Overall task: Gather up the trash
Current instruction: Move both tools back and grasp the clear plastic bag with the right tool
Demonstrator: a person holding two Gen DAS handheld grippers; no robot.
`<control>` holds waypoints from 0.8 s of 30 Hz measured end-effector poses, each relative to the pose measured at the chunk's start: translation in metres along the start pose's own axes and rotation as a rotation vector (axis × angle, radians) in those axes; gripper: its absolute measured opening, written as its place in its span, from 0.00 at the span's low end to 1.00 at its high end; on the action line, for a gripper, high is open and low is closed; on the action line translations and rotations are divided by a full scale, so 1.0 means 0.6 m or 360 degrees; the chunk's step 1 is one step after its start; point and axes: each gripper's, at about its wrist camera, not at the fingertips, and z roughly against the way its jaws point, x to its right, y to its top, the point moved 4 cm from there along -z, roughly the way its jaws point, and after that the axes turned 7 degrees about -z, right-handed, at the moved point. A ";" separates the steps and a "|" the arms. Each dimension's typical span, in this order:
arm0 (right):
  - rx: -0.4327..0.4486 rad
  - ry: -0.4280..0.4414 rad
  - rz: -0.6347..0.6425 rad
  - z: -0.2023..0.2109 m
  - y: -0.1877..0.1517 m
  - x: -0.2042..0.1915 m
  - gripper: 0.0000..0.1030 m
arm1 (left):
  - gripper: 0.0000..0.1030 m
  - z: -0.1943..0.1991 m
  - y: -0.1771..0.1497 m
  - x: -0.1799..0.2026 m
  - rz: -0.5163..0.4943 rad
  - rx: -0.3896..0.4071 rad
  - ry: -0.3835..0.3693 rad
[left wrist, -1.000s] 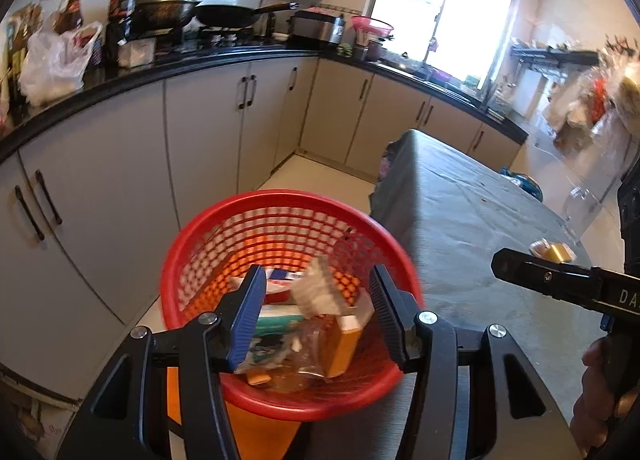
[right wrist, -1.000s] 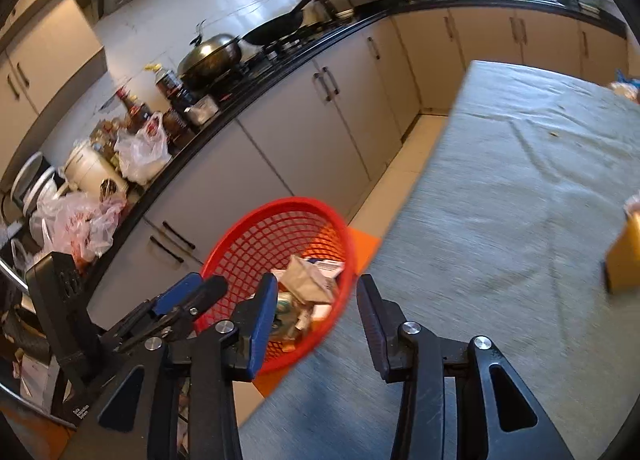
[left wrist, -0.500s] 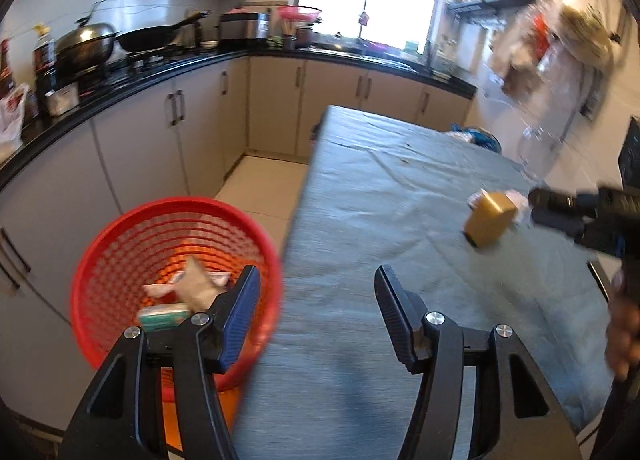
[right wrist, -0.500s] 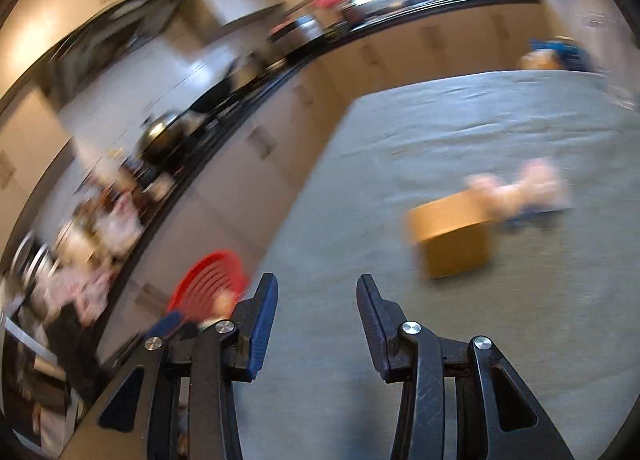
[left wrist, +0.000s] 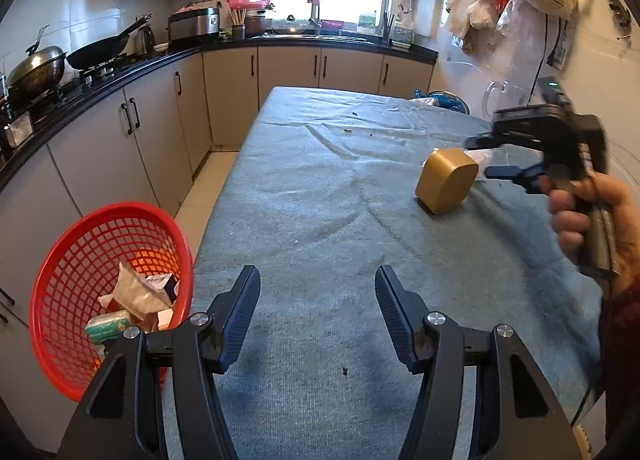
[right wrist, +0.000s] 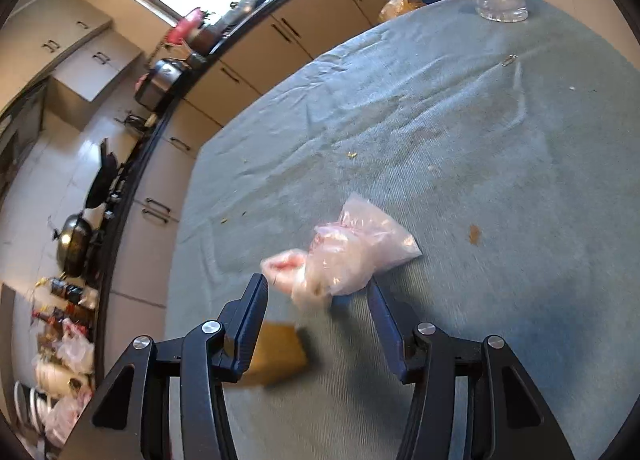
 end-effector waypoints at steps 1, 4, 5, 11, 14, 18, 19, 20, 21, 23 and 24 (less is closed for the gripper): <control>-0.0001 -0.0012 -0.0013 -0.010 0.006 0.000 0.55 | 0.60 0.000 0.004 0.001 -0.0010 0.0002 -0.0007; -0.0025 -0.0017 -0.0045 -0.032 0.013 0.012 0.47 | 0.69 0.004 0.023 0.014 -0.0055 0.0035 -0.0046; -0.0027 0.0003 -0.0051 -0.035 0.015 0.017 0.45 | 0.70 0.005 0.031 0.021 -0.0073 0.0048 -0.0071; 0.0023 0.0101 0.0055 0.012 0.008 0.024 0.20 | 0.78 -0.014 0.081 0.075 -0.0219 0.0069 -0.0207; 0.0080 0.0150 0.0078 0.049 0.005 0.037 0.20 | 0.78 -0.034 0.109 0.099 -0.0274 0.0074 -0.0237; 0.0169 0.0192 0.0097 0.094 -0.003 0.064 0.20 | 0.82 -0.064 0.143 0.132 -0.0346 0.0078 -0.0358; 0.0189 0.0207 0.0105 0.100 -0.004 0.071 0.20 | 0.83 -0.074 0.151 0.139 -0.0366 0.0090 -0.0365; 0.0200 0.0226 0.0110 0.103 -0.004 0.077 0.20 | 0.83 -0.087 0.159 0.143 -0.0391 0.0079 -0.0368; 0.0197 0.0252 0.0109 0.104 -0.004 0.084 0.20 | 0.83 -0.101 0.166 0.146 -0.0418 0.0064 -0.0355; 0.0182 0.0287 0.0085 0.106 -0.002 0.096 0.20 | 0.83 -0.127 0.178 0.151 -0.0464 0.0033 -0.0385; 0.0181 0.0291 0.0084 0.106 -0.001 0.099 0.20 | 0.83 -0.140 0.182 0.150 -0.0474 0.0008 -0.0401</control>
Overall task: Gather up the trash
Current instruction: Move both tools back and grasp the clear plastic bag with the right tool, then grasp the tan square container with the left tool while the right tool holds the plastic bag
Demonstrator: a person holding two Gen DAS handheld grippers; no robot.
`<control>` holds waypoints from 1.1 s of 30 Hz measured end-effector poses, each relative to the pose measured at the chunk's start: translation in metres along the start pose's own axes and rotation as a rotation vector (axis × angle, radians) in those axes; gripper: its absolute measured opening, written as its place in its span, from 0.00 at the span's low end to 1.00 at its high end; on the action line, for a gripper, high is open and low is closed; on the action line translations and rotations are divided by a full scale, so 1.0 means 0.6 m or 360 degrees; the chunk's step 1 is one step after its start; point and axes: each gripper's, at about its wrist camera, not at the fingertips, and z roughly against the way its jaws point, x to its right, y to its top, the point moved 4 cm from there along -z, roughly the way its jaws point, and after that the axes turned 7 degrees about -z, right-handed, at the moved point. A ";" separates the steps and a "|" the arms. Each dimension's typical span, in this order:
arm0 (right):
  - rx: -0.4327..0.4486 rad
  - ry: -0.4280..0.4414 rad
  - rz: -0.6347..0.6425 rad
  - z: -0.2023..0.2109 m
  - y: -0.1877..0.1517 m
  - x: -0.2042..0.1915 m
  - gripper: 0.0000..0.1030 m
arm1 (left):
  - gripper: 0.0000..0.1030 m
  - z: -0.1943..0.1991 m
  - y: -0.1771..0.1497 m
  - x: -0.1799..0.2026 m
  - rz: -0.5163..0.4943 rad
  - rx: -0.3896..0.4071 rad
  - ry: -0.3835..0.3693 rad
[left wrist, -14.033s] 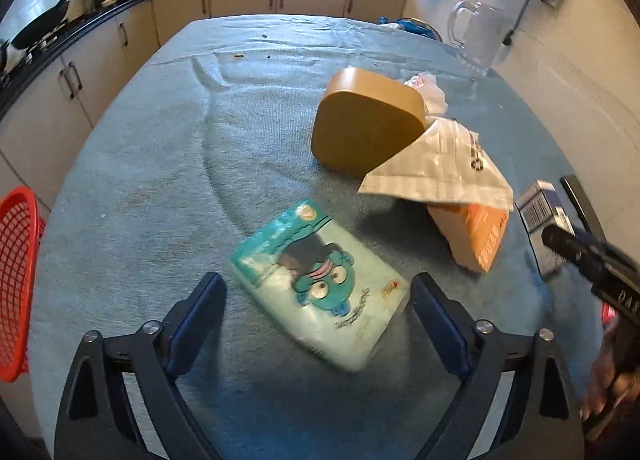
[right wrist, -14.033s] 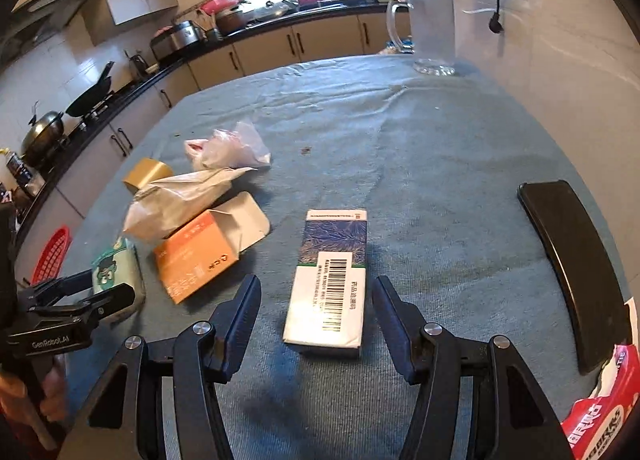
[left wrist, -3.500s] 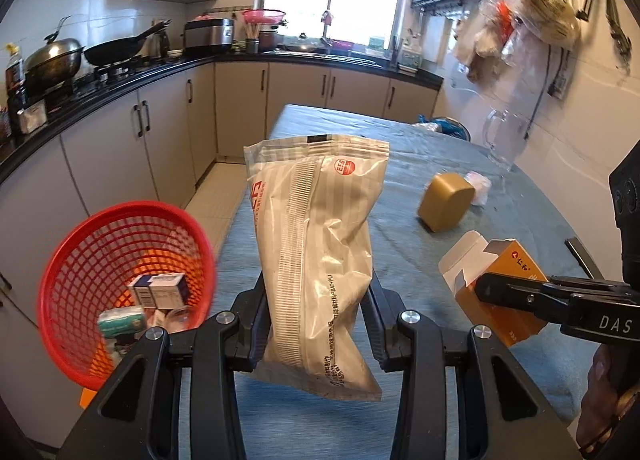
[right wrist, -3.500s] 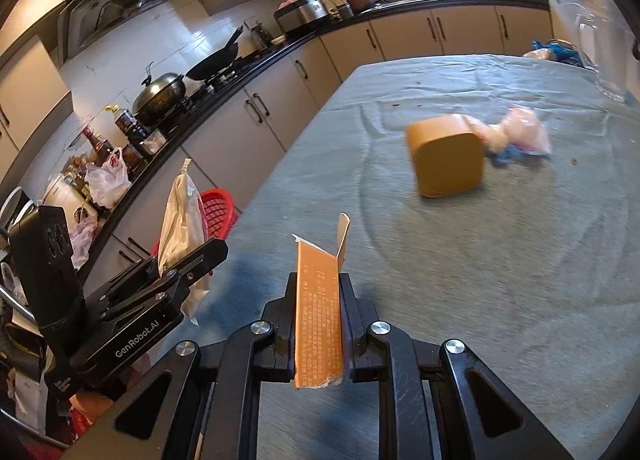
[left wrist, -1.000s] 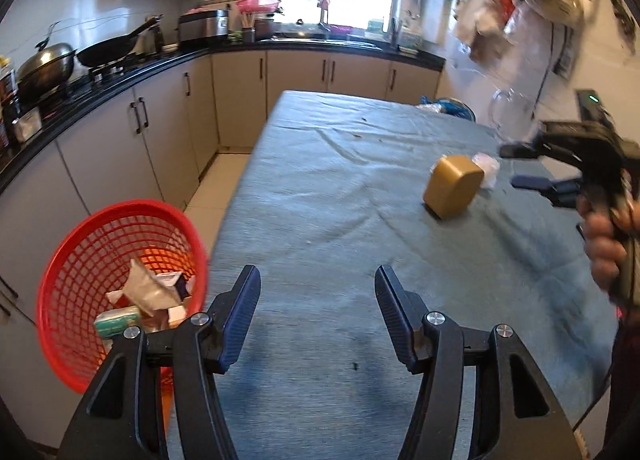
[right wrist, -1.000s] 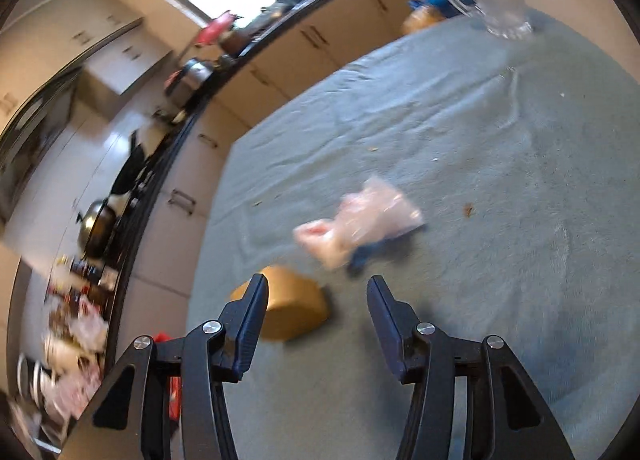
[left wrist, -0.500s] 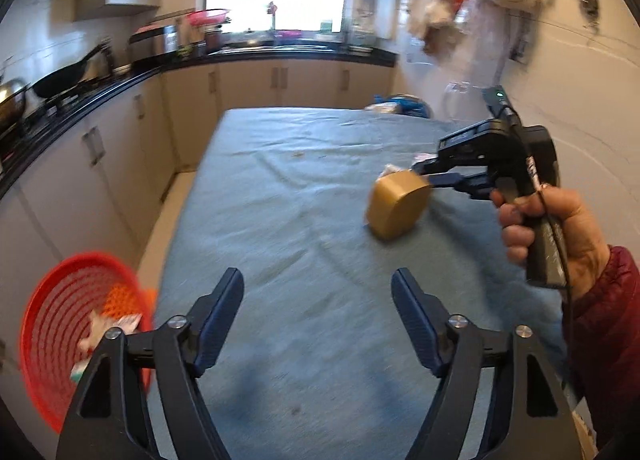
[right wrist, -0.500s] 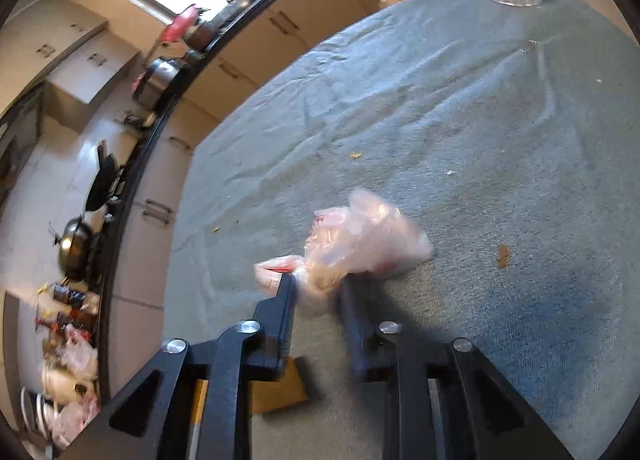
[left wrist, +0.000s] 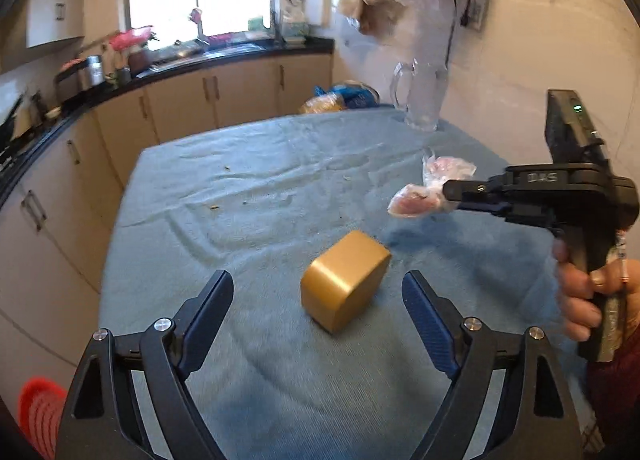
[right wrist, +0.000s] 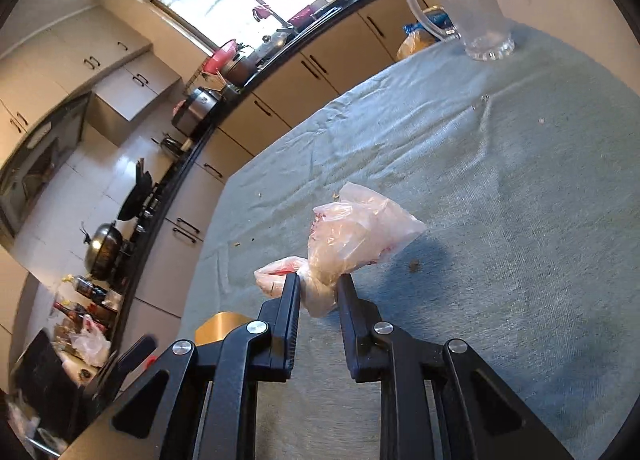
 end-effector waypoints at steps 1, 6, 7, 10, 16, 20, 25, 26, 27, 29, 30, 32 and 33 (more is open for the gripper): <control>-0.0002 -0.0001 0.0005 0.000 0.000 0.002 0.20 | 0.83 -0.011 0.003 -0.005 -0.0002 -0.0023 -0.0026; -0.0020 0.0025 0.0002 -0.004 -0.005 0.000 0.20 | 0.83 -0.061 0.010 -0.006 -0.0028 -0.0132 -0.0222; -0.0020 0.0029 0.0004 -0.003 -0.005 -0.001 0.20 | 0.83 -0.068 0.008 -0.004 -0.0040 -0.0146 -0.0216; -0.0017 0.0021 0.0010 -0.002 -0.006 -0.001 0.20 | 0.71 -0.073 -0.003 0.015 -0.0096 -0.0141 -0.0220; -0.0033 0.0022 0.0038 -0.010 -0.008 -0.008 0.20 | 0.35 -0.075 -0.025 0.053 -0.0137 -0.0183 -0.0111; -0.0028 0.0015 0.0088 -0.013 -0.010 -0.015 0.20 | 0.34 -0.064 -0.036 0.059 -0.0025 -0.0153 -0.0089; 0.0021 0.0010 0.0201 -0.006 -0.018 -0.036 0.20 | 0.34 -0.035 -0.043 0.047 0.0130 -0.0071 0.0010; 0.0024 0.0021 0.0232 -0.005 -0.022 -0.043 0.20 | 0.34 -0.026 -0.044 0.045 0.0148 -0.0051 0.0036; 0.0023 0.0032 0.0253 -0.005 -0.025 -0.047 0.20 | 0.34 -0.016 -0.045 0.041 0.0165 -0.0029 0.0073; 0.0023 0.0054 0.0319 -0.005 -0.035 -0.064 0.20 | 0.34 0.009 -0.049 0.037 0.0184 0.0026 0.0146; 0.0028 0.0059 0.0364 -0.005 -0.042 -0.074 0.20 | 0.34 0.020 -0.051 0.036 0.0187 0.0050 0.0178; 0.0046 0.0066 0.0455 -0.003 -0.055 -0.093 0.20 | 0.34 0.044 -0.060 0.034 0.0200 0.0084 0.0243; 0.0054 0.0071 0.0502 -0.003 -0.063 -0.102 0.20 | 0.34 0.053 -0.064 0.033 0.0205 0.0095 0.0266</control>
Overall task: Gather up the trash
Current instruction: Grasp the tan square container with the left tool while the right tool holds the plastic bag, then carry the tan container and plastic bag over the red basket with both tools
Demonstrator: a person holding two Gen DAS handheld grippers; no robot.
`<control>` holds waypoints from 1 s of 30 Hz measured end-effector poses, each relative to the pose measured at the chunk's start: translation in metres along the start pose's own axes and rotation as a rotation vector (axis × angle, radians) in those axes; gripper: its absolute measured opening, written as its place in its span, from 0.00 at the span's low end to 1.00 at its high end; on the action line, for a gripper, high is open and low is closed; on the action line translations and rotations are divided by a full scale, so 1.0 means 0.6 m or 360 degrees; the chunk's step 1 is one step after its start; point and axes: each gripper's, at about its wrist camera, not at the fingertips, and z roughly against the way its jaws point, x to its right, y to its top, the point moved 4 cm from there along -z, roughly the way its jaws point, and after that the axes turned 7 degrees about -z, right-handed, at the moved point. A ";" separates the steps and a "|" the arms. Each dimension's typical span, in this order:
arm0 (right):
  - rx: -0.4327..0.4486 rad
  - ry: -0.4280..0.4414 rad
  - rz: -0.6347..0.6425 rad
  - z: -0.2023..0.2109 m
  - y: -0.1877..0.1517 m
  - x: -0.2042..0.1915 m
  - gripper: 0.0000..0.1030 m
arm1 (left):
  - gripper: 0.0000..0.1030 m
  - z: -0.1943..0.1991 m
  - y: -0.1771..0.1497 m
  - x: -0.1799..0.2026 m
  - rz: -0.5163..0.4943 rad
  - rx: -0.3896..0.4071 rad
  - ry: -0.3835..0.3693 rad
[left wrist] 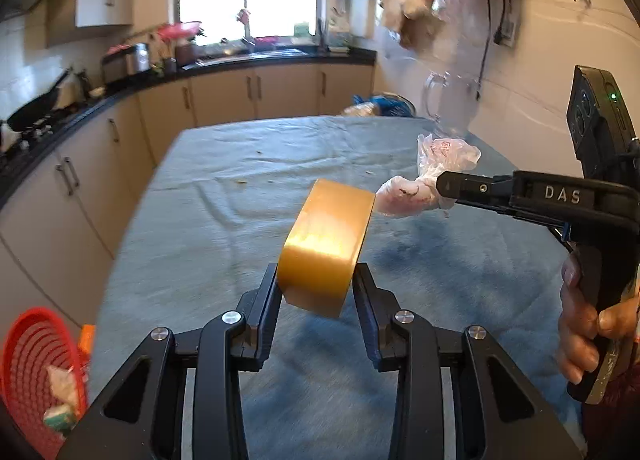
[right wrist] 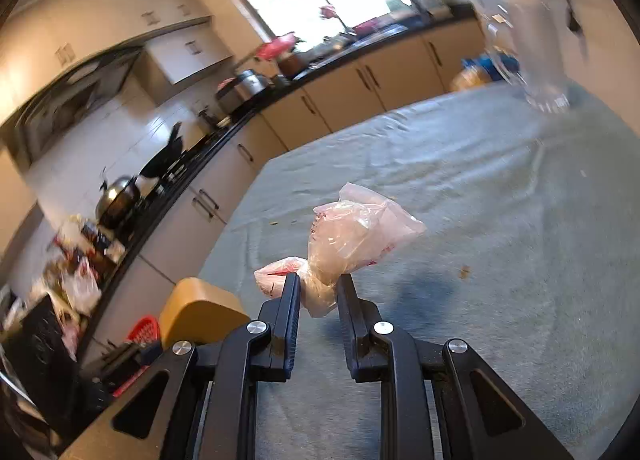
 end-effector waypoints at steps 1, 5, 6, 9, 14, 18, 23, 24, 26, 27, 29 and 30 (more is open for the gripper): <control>0.0006 0.0004 0.0043 0.000 -0.004 -0.011 0.20 | 0.34 0.011 -0.006 -0.005 0.0011 0.0010 0.0026; 0.0014 0.0014 0.0157 0.001 -0.018 -0.040 0.20 | 0.34 0.043 -0.027 -0.020 0.0041 0.0035 0.0122; 0.0013 0.0012 0.0180 0.001 -0.022 -0.046 0.20 | 0.34 0.050 -0.032 -0.025 0.0055 0.0033 0.0122; 0.0014 0.0014 0.0207 0.005 -0.029 -0.060 0.20 | 0.34 0.070 -0.044 -0.036 0.0096 0.0041 0.0140; 0.0025 0.0025 0.0232 0.027 -0.058 -0.082 0.20 | 0.34 0.105 -0.059 -0.047 0.0090 0.0075 0.0184; 0.0011 0.0042 0.0234 0.045 -0.087 -0.090 0.20 | 0.34 0.118 -0.066 -0.052 0.0088 0.0089 0.0213; 0.0007 0.0045 0.0230 0.063 -0.110 -0.099 0.20 | 0.34 0.124 -0.074 -0.056 0.0102 0.0089 0.0217; 0.0008 0.0039 0.0235 0.066 -0.114 -0.101 0.20 | 0.34 0.126 -0.075 -0.056 0.0102 0.0092 0.0222; 0.0000 0.0040 0.0235 0.068 -0.118 -0.103 0.20 | 0.34 0.128 -0.075 -0.053 0.0093 0.0094 0.0225; -0.0004 0.0041 0.0235 0.069 -0.121 -0.105 0.20 | 0.34 0.130 -0.076 -0.054 0.0089 0.0098 0.0230; -0.0018 0.0044 0.0230 0.068 -0.126 -0.110 0.20 | 0.34 0.136 -0.080 -0.053 0.0077 0.0107 0.0245; -0.0024 0.0047 0.0229 0.067 -0.128 -0.112 0.20 | 0.34 0.137 -0.080 -0.053 0.0074 0.0109 0.0245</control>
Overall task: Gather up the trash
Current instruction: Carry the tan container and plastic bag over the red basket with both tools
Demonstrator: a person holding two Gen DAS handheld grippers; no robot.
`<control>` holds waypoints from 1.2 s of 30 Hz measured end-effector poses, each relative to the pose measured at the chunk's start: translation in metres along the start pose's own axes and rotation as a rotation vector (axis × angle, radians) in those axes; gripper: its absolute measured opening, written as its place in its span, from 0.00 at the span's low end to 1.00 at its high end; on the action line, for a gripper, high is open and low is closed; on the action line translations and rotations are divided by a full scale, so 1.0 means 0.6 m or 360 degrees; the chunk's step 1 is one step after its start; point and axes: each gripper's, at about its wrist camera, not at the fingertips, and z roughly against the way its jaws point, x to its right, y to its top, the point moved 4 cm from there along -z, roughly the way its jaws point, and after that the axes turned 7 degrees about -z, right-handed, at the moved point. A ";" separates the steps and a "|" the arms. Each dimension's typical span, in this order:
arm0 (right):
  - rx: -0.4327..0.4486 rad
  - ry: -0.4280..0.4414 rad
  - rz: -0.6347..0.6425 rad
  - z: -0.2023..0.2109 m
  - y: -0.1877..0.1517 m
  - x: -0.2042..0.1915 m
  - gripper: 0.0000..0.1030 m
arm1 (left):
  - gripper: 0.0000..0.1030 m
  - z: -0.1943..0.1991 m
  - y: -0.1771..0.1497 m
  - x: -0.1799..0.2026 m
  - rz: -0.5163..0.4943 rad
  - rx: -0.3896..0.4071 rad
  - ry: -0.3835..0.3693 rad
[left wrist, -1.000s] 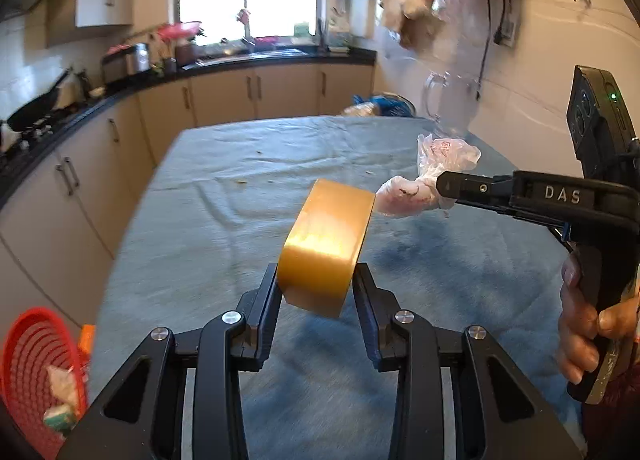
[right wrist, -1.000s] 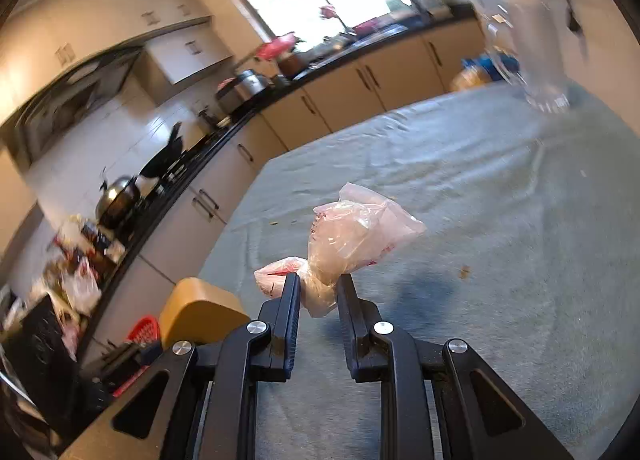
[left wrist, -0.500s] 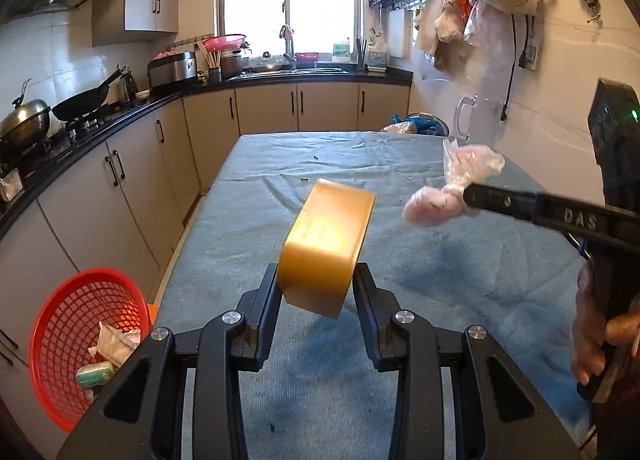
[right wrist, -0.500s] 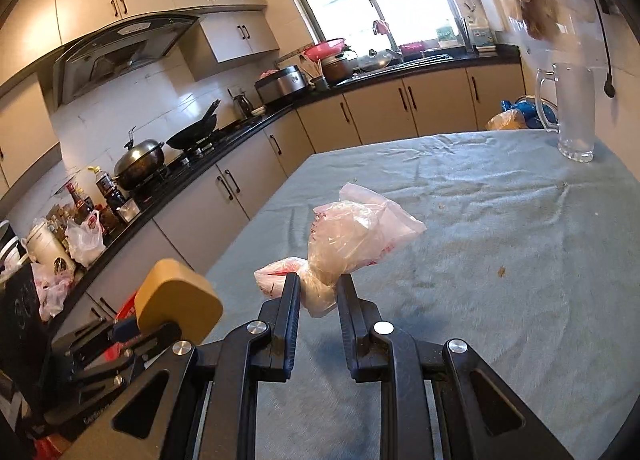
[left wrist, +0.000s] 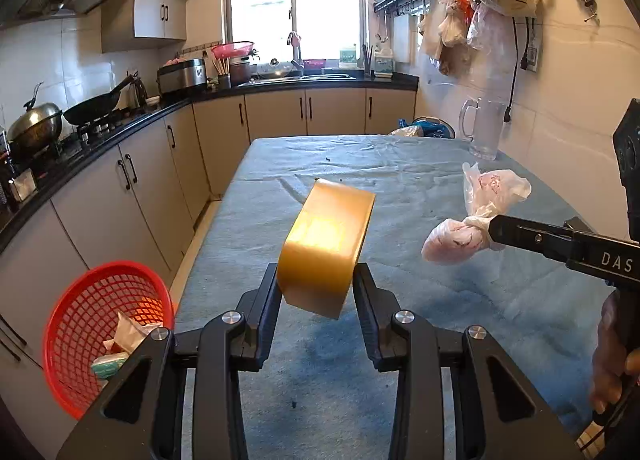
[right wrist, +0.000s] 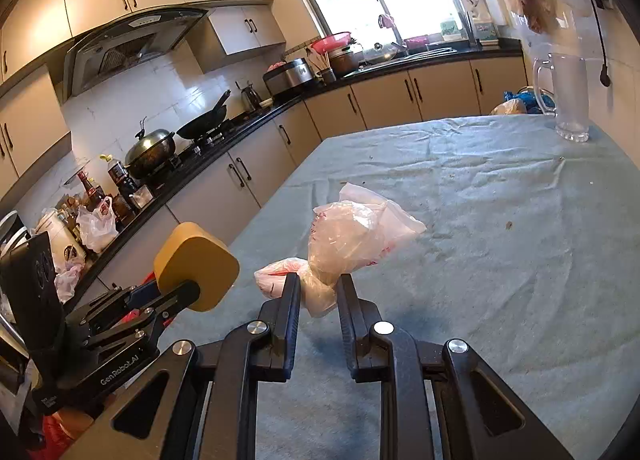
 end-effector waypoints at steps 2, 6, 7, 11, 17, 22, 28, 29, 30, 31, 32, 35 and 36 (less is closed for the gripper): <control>-0.0011 0.0005 0.0006 -0.001 -0.004 -0.009 0.20 | 0.34 0.005 -0.005 -0.004 0.0002 0.0006 0.0005; -0.0030 0.0008 0.0035 -0.006 -0.011 -0.031 0.20 | 0.34 0.015 -0.013 -0.017 0.0023 0.0018 0.0021; -0.0035 0.0009 0.0045 -0.008 -0.013 -0.037 0.20 | 0.34 0.018 -0.014 -0.022 0.0033 0.0026 0.0027; -0.0062 0.0014 0.0070 -0.018 -0.019 -0.056 0.20 | 0.34 0.030 -0.017 -0.043 0.0086 0.0048 0.0043; -0.0107 0.0032 0.0122 -0.036 -0.026 -0.089 0.20 | 0.34 0.045 -0.029 -0.087 0.0166 0.0068 0.0079; -0.0124 0.0049 0.0134 -0.045 -0.026 -0.108 0.20 | 0.34 0.054 -0.043 -0.126 0.0234 0.0073 0.0110; -0.0097 0.0022 0.0112 -0.041 -0.016 -0.106 0.20 | 0.49 0.034 -0.066 -0.097 0.0175 -0.0086 -0.0323; -0.0091 0.0019 0.0105 -0.038 -0.015 -0.103 0.20 | 0.56 0.028 -0.070 -0.085 0.0185 -0.0129 -0.0450; -0.0080 0.0012 0.0093 -0.035 -0.012 -0.099 0.20 | 0.56 0.024 -0.072 -0.073 0.0196 -0.0151 -0.0517; -0.0072 0.0008 0.0085 -0.032 -0.011 -0.095 0.20 | 0.56 0.018 -0.072 -0.061 0.0190 -0.0175 -0.0528; -0.0064 0.0007 0.0076 -0.028 -0.009 -0.091 0.20 | 0.56 0.010 -0.072 -0.052 0.0175 -0.0204 -0.0522; -0.0049 0.0010 0.0053 -0.019 -0.008 -0.082 0.20 | 0.54 -0.018 -0.070 -0.035 0.0161 -0.0301 -0.0459; -0.0046 0.0013 0.0049 -0.016 -0.009 -0.080 0.20 | 0.50 -0.028 -0.069 -0.031 0.0159 -0.0330 -0.0446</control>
